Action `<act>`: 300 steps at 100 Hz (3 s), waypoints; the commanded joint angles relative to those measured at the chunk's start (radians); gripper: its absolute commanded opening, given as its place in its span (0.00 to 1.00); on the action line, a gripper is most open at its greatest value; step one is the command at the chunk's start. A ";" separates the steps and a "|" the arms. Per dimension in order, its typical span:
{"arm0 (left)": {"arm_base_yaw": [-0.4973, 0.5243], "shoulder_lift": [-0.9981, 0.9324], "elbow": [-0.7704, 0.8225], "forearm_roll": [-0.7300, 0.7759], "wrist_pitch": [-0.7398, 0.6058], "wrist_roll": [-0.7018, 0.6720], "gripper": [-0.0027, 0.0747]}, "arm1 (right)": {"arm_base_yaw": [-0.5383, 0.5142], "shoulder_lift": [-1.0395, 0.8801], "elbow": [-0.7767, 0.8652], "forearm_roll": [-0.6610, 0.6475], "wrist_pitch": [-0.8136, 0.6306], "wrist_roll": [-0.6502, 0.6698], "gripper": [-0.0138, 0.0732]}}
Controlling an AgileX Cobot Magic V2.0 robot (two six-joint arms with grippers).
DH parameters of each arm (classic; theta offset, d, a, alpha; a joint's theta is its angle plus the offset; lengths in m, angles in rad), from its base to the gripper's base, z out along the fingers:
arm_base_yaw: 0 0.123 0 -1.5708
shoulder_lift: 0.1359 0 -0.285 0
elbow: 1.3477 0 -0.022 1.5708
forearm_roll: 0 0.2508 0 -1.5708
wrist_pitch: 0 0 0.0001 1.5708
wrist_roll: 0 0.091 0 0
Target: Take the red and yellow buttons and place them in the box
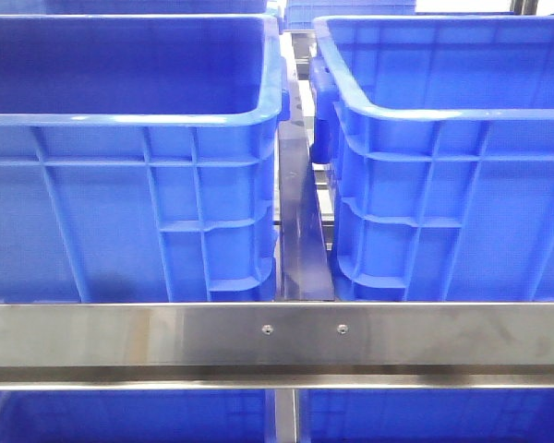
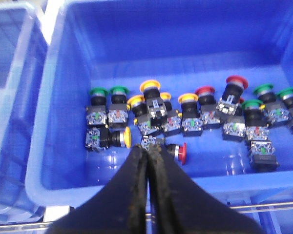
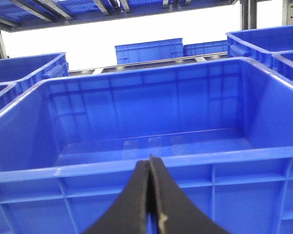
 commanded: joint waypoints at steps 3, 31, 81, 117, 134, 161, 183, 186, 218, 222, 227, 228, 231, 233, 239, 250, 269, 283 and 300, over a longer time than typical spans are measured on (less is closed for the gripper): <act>0.002 0.085 -0.085 -0.019 -0.026 0.004 0.01 | 0.000 -0.027 -0.019 -0.011 -0.085 -0.003 0.08; 0.002 0.197 -0.095 -0.022 -0.004 0.004 0.01 | 0.000 -0.027 -0.019 -0.011 -0.085 -0.003 0.08; 0.002 0.217 -0.095 -0.033 -0.018 0.004 0.70 | 0.000 -0.027 -0.019 -0.011 -0.085 -0.003 0.08; -0.064 0.327 -0.147 -0.230 -0.074 0.209 0.72 | 0.000 -0.027 -0.019 -0.011 -0.085 -0.003 0.08; -0.161 0.492 -0.256 -0.211 -0.071 0.213 0.72 | 0.000 -0.027 -0.019 -0.011 -0.085 -0.003 0.08; -0.264 0.774 -0.475 -0.144 0.002 0.213 0.72 | 0.000 -0.027 -0.019 -0.011 -0.085 -0.003 0.08; -0.289 0.952 -0.600 -0.101 0.036 0.213 0.72 | 0.000 -0.027 -0.019 -0.011 -0.085 -0.003 0.08; -0.289 0.968 -0.607 -0.101 0.039 0.213 0.72 | 0.000 -0.027 -0.019 -0.011 -0.085 -0.003 0.08; -0.289 1.066 -0.622 -0.023 -0.024 0.213 0.72 | 0.000 -0.027 -0.019 -0.011 -0.085 -0.003 0.08; -0.289 1.075 -0.622 -0.023 -0.029 0.213 0.72 | 0.000 -0.027 -0.019 -0.011 -0.085 -0.003 0.08; -0.289 1.083 -0.624 -0.023 -0.035 0.213 0.72 | 0.000 -0.027 -0.019 -0.011 -0.085 -0.003 0.08; -0.289 1.083 -0.624 -0.023 -0.035 0.213 0.72 | 0.000 -0.027 -0.019 -0.011 -0.085 -0.003 0.08; -0.289 1.088 -0.624 -0.023 -0.038 0.213 0.72 | 0.000 -0.027 -0.019 -0.011 -0.085 -0.003 0.08; -0.289 1.090 -0.624 -0.023 -0.038 0.213 0.72 | 0.000 -0.027 -0.019 -0.011 -0.085 -0.003 0.08; -0.289 1.097 -0.624 -0.023 -0.038 0.213 0.72 | 0.000 -0.027 -0.019 -0.011 -0.085 -0.003 0.08; -0.289 1.114 -0.624 -0.023 -0.039 0.213 0.72 | 0.000 -0.027 -0.019 -0.011 -0.085 -0.003 0.08; -0.289 1.141 -0.624 -0.023 -0.045 0.213 0.72 | 0.000 -0.027 -0.019 -0.011 -0.085 -0.003 0.08; -0.289 1.141 -0.624 -0.023 -0.045 0.213 0.63 | 0.000 -0.027 -0.019 -0.011 -0.085 -0.003 0.08; -0.289 1.141 -0.624 -0.023 -0.031 0.213 0.33 | 0.000 -0.027 -0.019 -0.011 -0.085 -0.003 0.08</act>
